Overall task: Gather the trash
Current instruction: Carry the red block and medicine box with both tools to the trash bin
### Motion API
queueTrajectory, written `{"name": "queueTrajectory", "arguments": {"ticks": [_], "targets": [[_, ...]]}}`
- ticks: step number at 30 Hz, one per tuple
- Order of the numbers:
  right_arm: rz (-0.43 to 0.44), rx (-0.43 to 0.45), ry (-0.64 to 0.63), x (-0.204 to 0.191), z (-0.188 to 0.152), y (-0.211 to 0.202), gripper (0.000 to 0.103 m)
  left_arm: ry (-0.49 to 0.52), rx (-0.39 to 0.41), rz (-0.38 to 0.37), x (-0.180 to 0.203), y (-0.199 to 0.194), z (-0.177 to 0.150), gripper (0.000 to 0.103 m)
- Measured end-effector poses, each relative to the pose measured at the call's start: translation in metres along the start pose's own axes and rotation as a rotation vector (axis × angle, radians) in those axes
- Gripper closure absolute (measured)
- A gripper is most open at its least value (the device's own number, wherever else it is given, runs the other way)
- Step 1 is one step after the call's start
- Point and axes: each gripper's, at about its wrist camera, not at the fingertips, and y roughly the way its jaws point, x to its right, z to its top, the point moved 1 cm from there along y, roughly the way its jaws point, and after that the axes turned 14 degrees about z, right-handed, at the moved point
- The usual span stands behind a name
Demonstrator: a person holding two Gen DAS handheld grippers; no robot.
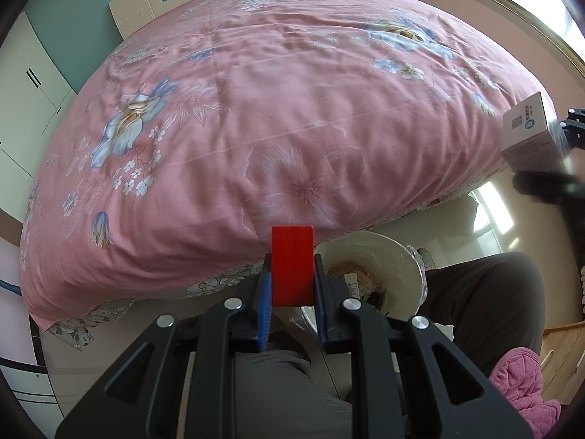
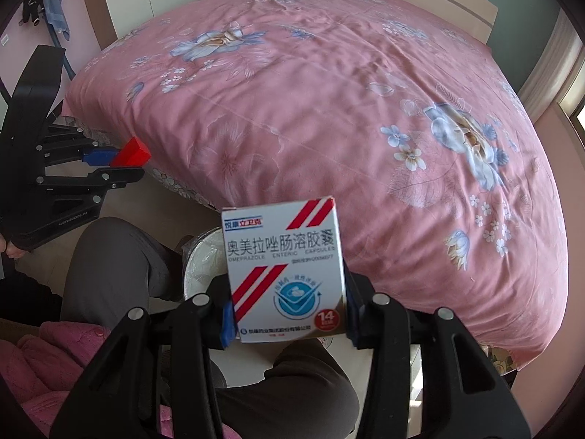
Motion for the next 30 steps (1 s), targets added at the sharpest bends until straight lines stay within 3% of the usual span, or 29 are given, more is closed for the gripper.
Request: {"name": "queueTrajectory", "arguments": {"ticks": [30], "targets": [[0.2,-0.246,0.219,0.008,-0.067,0.174,0.058,0.074,-0.316,-0.107,0.073,0.144,-0.06,0.081]]}}
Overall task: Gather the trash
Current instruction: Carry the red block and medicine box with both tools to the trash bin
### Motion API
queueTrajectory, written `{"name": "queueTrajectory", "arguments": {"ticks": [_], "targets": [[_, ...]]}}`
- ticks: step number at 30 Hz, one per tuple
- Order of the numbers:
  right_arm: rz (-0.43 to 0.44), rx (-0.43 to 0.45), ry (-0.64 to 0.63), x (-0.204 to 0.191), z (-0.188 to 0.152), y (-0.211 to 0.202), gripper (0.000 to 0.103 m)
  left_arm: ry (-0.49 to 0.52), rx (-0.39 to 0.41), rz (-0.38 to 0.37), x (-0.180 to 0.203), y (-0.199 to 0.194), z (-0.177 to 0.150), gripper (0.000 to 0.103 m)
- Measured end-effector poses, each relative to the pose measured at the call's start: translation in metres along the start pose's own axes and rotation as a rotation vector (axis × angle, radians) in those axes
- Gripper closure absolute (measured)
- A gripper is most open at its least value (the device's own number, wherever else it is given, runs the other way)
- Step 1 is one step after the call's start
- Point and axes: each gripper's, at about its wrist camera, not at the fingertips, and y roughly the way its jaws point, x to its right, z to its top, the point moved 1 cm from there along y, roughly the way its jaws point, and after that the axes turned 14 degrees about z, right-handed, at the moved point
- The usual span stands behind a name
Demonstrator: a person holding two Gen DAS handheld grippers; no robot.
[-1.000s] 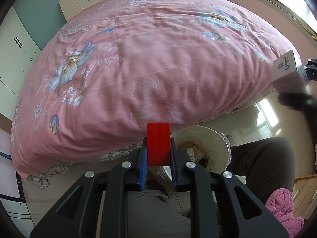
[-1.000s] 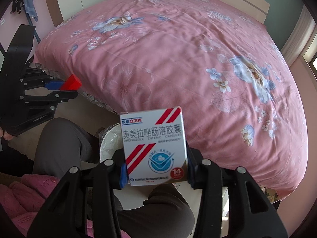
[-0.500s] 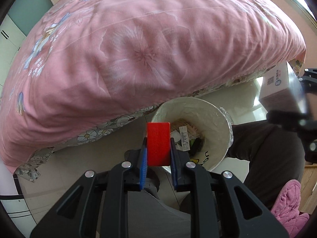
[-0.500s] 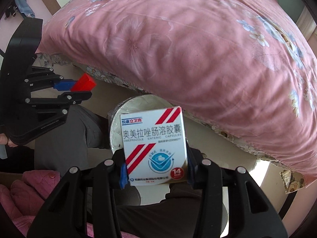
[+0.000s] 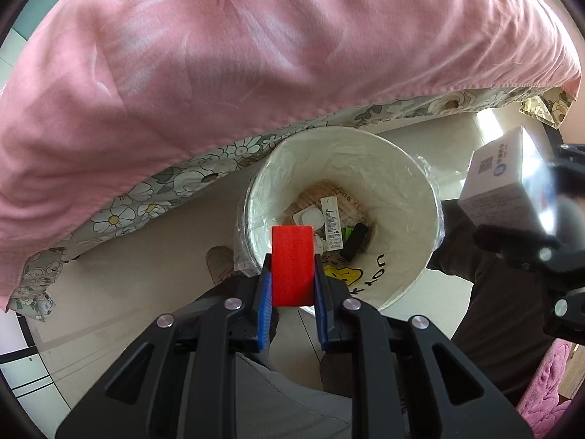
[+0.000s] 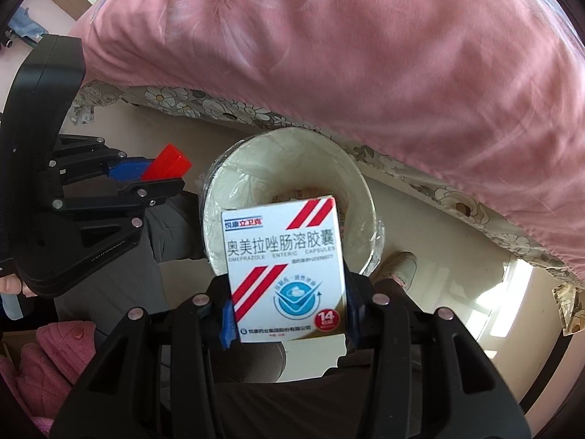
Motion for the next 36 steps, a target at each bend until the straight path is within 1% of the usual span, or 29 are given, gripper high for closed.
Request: {"name": "queueTrajectory", "arguments": {"ticks": [13,19,30,36], "targets": [[0.058,-0.07,0.134,0.032,-0.007,0.06,0.058,-0.02,-0.131,-0.034,0.019,0.064,0.004,0.081],[0.086,-0.086,0.204,0.049,-0.009,0.088,0.058,-0.022,-0.183,-0.033,0.027,0.089,0.005,0.081],[0.097,-0.103,0.31,0.072,-0.008,0.123,0.057,-0.011,-0.241,-0.047,0.043,0.12,0.012,0.081],[0.071,-0.121,0.324,0.079,-0.007,0.14,0.057,-0.016,-0.274,-0.052,0.053,0.139,0.017,0.081]]}}
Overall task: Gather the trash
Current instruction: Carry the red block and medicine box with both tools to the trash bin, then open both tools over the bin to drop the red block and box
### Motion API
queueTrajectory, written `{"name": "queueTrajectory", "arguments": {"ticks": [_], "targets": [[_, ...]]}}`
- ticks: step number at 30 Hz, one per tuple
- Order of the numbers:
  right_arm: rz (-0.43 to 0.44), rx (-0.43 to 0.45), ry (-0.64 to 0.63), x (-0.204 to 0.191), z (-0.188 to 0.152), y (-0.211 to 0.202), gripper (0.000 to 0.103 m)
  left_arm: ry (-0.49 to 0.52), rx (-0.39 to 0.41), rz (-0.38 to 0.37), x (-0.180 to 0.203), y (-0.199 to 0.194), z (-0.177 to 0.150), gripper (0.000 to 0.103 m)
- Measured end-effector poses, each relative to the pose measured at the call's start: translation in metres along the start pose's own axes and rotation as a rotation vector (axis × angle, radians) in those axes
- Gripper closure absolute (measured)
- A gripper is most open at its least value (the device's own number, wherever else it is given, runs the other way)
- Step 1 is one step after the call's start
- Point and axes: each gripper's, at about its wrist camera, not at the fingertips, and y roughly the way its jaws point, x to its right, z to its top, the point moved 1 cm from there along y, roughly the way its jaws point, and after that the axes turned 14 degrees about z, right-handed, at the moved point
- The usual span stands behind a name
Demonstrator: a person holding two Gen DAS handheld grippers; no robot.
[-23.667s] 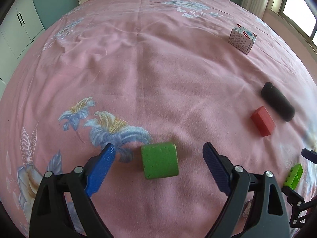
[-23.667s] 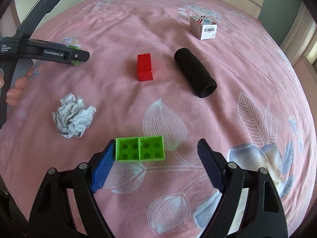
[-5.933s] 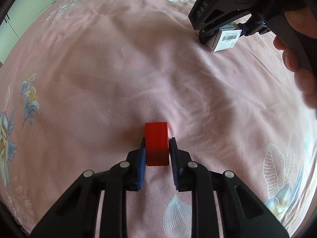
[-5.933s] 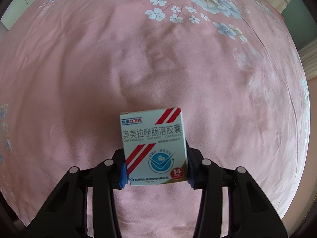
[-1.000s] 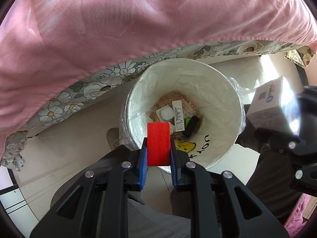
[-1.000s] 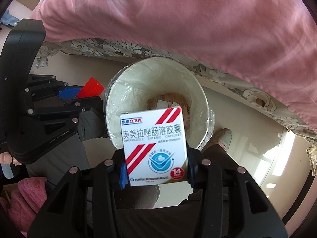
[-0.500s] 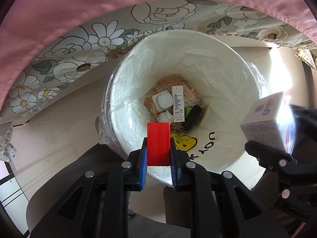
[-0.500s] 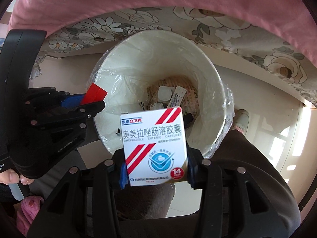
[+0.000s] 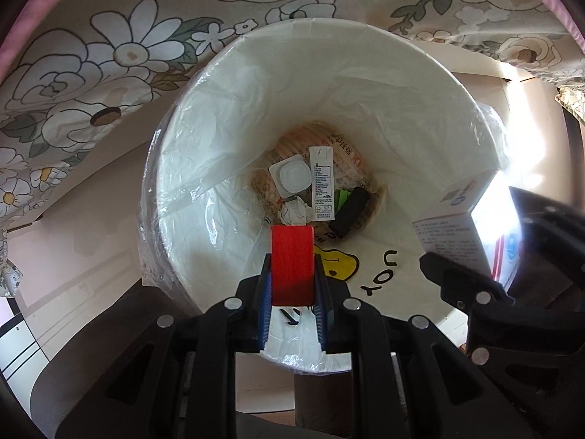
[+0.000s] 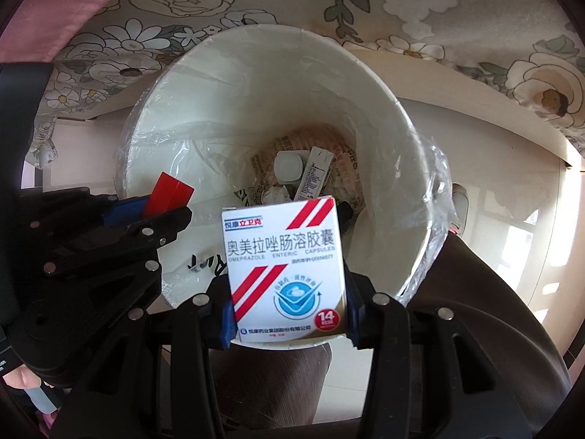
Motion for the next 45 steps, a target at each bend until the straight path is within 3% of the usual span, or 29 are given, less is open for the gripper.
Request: {"name": "queueTrajectory", "arguments": {"ticks": [12,25,26,28,31,45], "targets": [[-0.052,-0.038,0.022,0.014,0.009,0.029,0.057,-0.003,-0.064,0.005,0.008,0.031,0.016,0.081],[-0.185,-0.062,-0.052,0.011,0.028,0.042,0.057,-0.004,-0.134,0.044,0.005,0.063,0.026,0.081],[-0.201,-0.063,-0.066,0.01,0.029,0.043,0.057,-0.005,-0.137,0.044,0.005,0.064,0.027,0.079],[-0.253,-0.068,-0.109,0.006,0.029,0.045,0.052,-0.007,-0.131,0.038,0.005,0.062,0.027,0.057],[-0.331,-0.062,-0.147,0.005,0.029,0.044,0.05,0.001,-0.116,0.054,0.007,0.061,0.028,0.047],[-0.365,-0.006,-0.197,-0.004,0.026,0.029,0.048,0.005,-0.079,0.054,0.002,0.047,0.024,0.043]]}}
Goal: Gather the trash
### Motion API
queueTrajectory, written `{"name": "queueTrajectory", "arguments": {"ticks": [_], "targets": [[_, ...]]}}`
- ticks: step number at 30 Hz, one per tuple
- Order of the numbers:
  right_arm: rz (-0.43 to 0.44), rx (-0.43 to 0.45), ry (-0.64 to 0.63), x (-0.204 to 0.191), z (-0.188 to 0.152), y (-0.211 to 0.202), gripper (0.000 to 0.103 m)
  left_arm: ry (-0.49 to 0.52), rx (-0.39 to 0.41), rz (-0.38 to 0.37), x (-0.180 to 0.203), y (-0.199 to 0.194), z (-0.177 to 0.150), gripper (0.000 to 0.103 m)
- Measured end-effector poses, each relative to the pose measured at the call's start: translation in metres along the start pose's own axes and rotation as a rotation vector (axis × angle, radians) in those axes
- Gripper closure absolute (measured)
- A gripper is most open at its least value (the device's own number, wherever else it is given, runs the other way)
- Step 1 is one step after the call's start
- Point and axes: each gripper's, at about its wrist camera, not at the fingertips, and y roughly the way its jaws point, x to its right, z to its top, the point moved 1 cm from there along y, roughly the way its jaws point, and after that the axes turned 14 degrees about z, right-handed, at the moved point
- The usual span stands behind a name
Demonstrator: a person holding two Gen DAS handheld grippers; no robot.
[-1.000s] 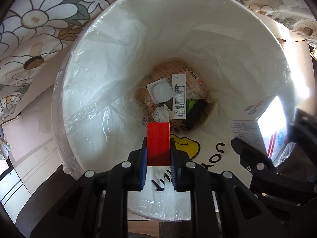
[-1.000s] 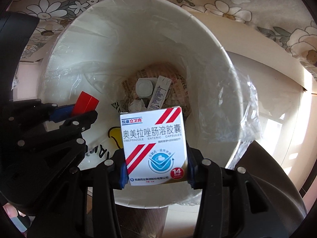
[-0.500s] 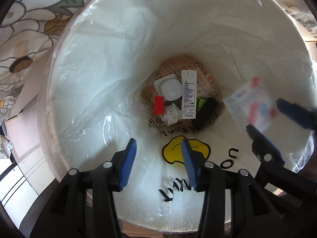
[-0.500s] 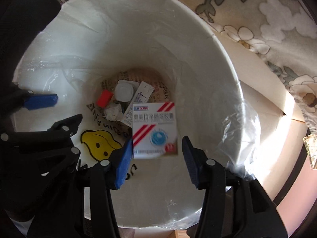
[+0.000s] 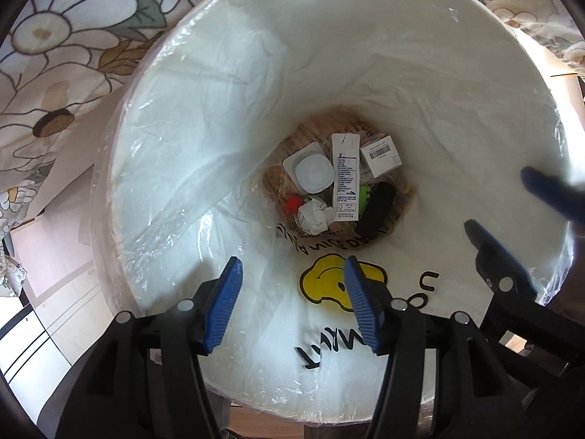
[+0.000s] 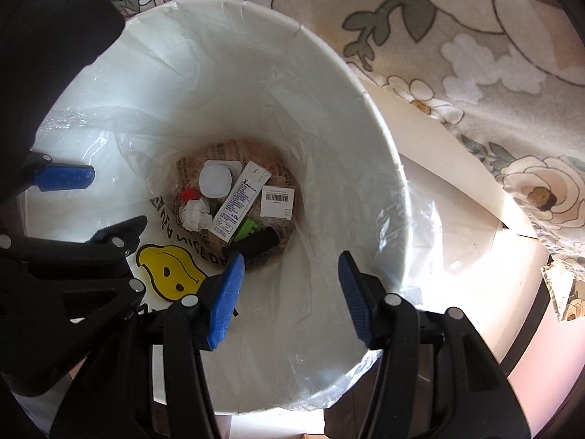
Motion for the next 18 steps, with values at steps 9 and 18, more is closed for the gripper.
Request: {"name": "queueTrajectory", "arguments": {"ticks": [9,18], "targets": [[-0.004,0.085,0.004,0.002,-0.008,-0.035,0.047,0.006,0.09,0.027,-0.01,-0.036,-0.017,0.037],[-0.012,0.181,-0.013,-0.005,-0.028,-0.091,0.039,-0.025,0.231,-0.008,-0.025,-0.1,-0.043,0.035]]}}
